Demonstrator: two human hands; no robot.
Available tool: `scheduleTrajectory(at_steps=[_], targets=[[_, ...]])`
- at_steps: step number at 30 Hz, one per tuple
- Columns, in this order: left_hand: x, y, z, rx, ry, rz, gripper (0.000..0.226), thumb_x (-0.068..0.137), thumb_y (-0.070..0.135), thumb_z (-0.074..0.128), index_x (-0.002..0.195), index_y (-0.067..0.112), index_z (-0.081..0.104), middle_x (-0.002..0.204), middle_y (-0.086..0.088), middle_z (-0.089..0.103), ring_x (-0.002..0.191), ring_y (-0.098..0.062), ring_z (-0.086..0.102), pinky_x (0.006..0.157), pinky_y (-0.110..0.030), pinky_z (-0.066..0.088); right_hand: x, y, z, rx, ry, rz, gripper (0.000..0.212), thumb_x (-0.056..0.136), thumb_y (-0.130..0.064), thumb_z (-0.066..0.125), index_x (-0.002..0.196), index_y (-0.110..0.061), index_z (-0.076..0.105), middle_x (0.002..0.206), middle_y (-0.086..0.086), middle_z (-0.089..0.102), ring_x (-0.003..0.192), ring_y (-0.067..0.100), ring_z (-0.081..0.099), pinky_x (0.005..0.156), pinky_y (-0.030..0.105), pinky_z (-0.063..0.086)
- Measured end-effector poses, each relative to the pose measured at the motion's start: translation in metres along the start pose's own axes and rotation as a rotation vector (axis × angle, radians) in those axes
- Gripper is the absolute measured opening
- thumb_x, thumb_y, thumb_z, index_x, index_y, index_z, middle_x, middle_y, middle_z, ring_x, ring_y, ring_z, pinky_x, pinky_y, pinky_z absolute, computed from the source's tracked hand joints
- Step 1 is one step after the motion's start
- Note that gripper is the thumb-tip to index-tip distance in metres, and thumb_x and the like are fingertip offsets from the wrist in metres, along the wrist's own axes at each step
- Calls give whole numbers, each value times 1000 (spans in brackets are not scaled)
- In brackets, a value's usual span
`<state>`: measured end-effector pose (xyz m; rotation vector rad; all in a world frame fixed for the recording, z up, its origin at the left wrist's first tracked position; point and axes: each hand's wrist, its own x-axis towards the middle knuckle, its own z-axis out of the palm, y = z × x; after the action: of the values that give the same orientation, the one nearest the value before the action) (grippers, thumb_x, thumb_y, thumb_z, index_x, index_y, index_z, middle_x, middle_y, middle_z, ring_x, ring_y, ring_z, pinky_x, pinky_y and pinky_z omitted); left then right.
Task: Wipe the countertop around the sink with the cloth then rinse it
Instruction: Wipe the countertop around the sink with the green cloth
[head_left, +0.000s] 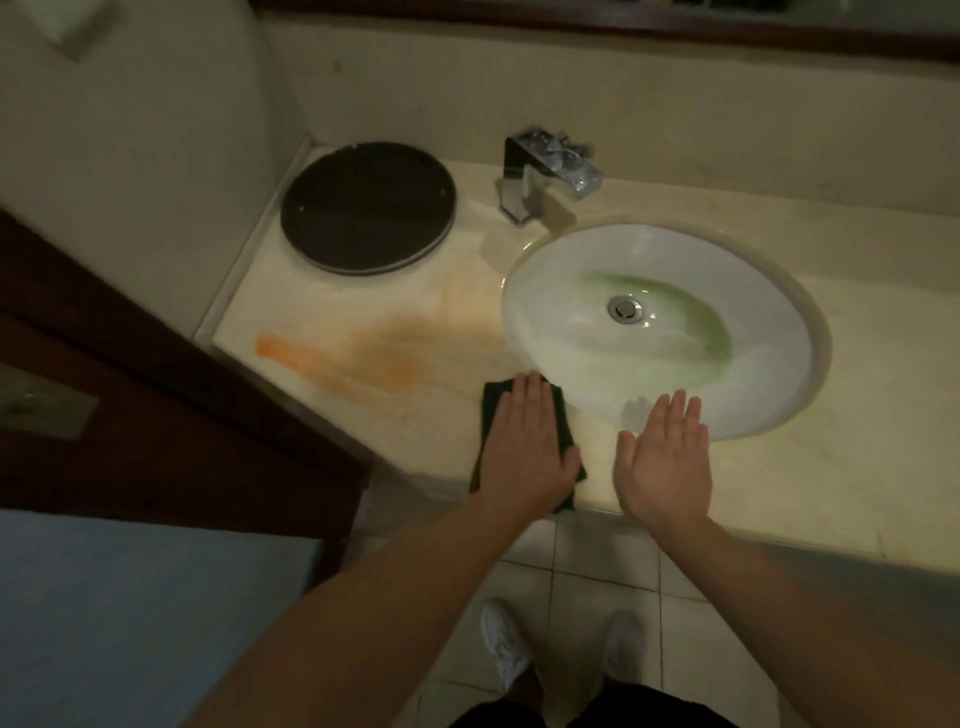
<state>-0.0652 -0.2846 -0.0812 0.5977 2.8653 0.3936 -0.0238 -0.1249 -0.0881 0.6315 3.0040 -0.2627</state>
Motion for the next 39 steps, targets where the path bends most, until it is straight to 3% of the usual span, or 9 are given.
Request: scheduleTrajectory(at_steps=[3, 5, 8, 13, 19, 28, 34, 39], targets=[[-16, -7, 8, 43, 18, -41, 79, 92, 46, 32, 152, -1, 11, 161, -20, 10, 149, -32, 11, 120, -43, 2, -9, -19, -1, 19, 12, -200, 68, 94, -36, 24, 149, 3, 22, 159, 21, 17, 148, 34, 11, 120, 46, 13], [-30, -16, 7, 41, 81, -153, 78, 91, 46, 28, 152, -2, 15, 160, -20, 14, 149, -32, 15, 119, -43, 5, -12, -39, 0, 41, -10, -306, 66, 94, -34, 26, 148, 3, 27, 158, 21, 21, 147, 34, 15, 118, 47, 17], [-42, -33, 5, 13, 135, -364, 80, 91, 47, 22, 152, -2, 7, 161, -19, 7, 150, -30, 6, 120, -40, 2, -8, -68, 4, 26, -64, -385, 67, 91, -34, 24, 145, 5, 34, 155, 22, 27, 145, 36, 23, 116, 50, 26], [-34, -71, -8, -16, 180, -595, 80, 93, 46, 23, 152, -1, -1, 162, -18, -2, 150, -30, -3, 120, -39, -5, 10, -106, 14, -35, -141, -464, 70, 95, -41, 15, 152, -1, 8, 162, 16, 3, 150, 29, 0, 118, 39, 0], [-16, -134, -33, -10, 201, -683, 78, 94, 44, 28, 153, 0, 0, 163, -16, 0, 150, -28, -2, 121, -39, -2, 34, -143, 21, 8, -130, -418, 73, 97, -46, 19, 153, -3, -2, 162, 16, -3, 150, 27, -5, 120, 40, -2], [0, -247, -71, -30, 194, -645, 71, 100, 37, 33, 154, 5, 1, 163, -12, -1, 150, -23, -8, 121, -38, -5, 43, -153, 22, 47, -131, -427, 76, 94, -49, 21, 154, -6, 1, 163, 12, 2, 150, 25, -1, 121, 45, 10], [16, -298, -92, 44, 156, -610, 68, 102, 34, 31, 154, 3, 1, 163, -14, 1, 150, -25, -4, 122, -39, -3, 47, -156, 17, -33, -149, -414, 79, 90, -51, 12, 153, -7, -3, 162, 12, -1, 150, 24, -4, 122, 41, 5], [24, -315, -96, 169, 119, -503, 69, 101, 37, 35, 153, 1, 6, 162, -16, 9, 150, -29, 4, 122, -41, 4, 44, -154, 21, -26, -113, -416, 75, 93, -49, 21, 154, -8, 2, 163, 10, 1, 150, 23, -5, 122, 40, 6]])
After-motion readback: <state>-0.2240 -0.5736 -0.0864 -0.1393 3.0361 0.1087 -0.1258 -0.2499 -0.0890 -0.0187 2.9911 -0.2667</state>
